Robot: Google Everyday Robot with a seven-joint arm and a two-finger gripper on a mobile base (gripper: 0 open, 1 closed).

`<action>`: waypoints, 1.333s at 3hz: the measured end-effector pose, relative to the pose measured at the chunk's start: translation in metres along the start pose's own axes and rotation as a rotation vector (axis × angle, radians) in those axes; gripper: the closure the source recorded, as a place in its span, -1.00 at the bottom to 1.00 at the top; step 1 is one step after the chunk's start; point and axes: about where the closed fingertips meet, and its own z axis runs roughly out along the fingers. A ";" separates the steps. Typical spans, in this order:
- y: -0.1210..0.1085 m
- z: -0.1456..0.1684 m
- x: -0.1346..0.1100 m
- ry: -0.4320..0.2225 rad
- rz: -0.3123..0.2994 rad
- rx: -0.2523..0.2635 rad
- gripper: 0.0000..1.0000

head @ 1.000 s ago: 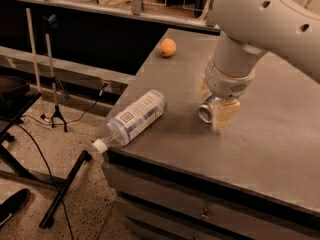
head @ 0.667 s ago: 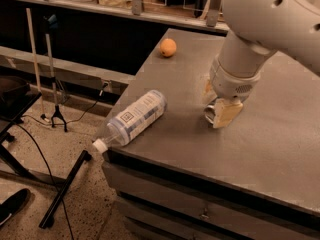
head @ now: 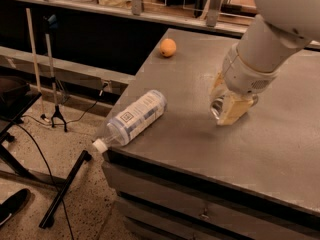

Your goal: Pick redbull can

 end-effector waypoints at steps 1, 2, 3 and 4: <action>-0.001 -0.019 -0.001 -0.028 0.008 0.064 1.00; -0.002 -0.046 0.001 -0.071 0.007 0.176 1.00; -0.001 -0.067 0.000 -0.110 -0.012 0.263 1.00; -0.001 -0.070 -0.001 -0.117 -0.017 0.276 1.00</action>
Offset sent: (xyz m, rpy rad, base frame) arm -0.0098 -0.0216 0.0732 0.1830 -0.2616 -0.0265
